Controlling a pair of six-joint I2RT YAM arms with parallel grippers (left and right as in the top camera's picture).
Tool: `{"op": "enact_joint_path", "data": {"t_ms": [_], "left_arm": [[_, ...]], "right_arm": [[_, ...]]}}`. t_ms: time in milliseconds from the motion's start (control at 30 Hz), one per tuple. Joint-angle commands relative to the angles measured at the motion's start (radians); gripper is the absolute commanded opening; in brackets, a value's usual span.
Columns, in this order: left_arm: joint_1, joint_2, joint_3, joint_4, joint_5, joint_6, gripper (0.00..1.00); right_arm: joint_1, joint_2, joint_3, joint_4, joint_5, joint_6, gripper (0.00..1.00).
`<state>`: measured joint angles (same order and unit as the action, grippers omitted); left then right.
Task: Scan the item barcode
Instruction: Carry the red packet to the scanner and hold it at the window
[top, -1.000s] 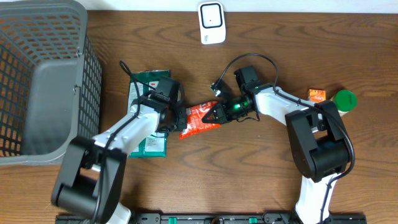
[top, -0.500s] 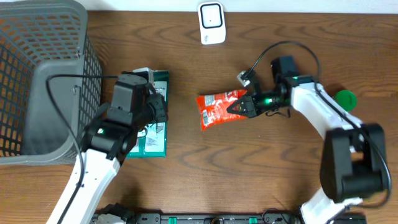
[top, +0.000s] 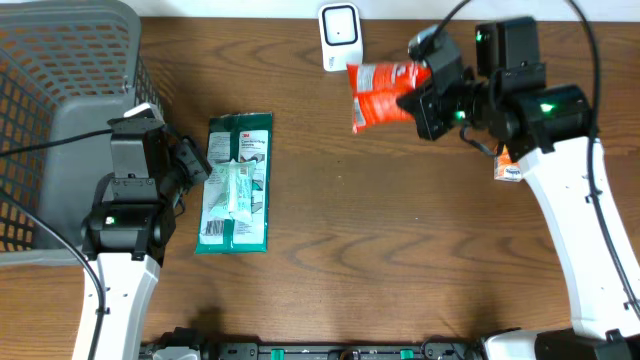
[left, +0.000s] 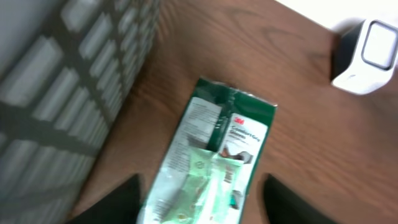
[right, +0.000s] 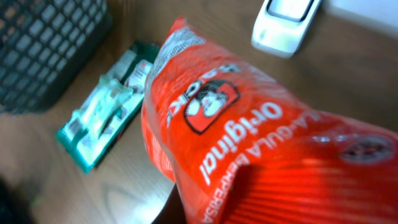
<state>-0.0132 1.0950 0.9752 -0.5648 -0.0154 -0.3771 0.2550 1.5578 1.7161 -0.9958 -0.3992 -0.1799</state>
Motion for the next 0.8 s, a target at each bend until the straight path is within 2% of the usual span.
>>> {"op": "enact_joint_path", "data": {"t_ms": [0,133,200,267,400,433,633,767], "left_arm": [[0.010,0.021,0.014,-0.006,-0.023,0.002,0.76],[0.010,0.029,0.011,-0.034,-0.023,0.002,0.80],[0.010,0.029,0.011,-0.041,-0.023,0.002,0.82],[0.010,0.029,0.011,-0.040,-0.023,0.002,0.82],[0.010,0.029,0.011,-0.041,-0.023,0.002,0.82],[0.010,0.029,0.011,-0.041,-0.023,0.002,0.82],[0.010,0.029,0.011,-0.041,-0.023,0.002,0.82],[0.010,0.029,0.011,-0.041,-0.023,0.002,0.82]], "right_arm": [[0.054,0.024,0.179,-0.019,0.176,0.007,0.01],[0.103,0.115,0.367,-0.065,0.283,-0.018,0.01],[0.136,0.219,0.534,-0.119,0.355,-0.072,0.01],[0.159,0.290,0.617,-0.127,0.431,-0.122,0.01],[0.205,0.397,0.632,-0.021,0.595,-0.241,0.01],[0.224,0.444,0.632,0.030,0.655,-0.318,0.01],[0.282,0.611,0.632,0.212,0.856,-0.548,0.01],[0.309,0.771,0.631,0.418,1.050,-0.708,0.01]]}}
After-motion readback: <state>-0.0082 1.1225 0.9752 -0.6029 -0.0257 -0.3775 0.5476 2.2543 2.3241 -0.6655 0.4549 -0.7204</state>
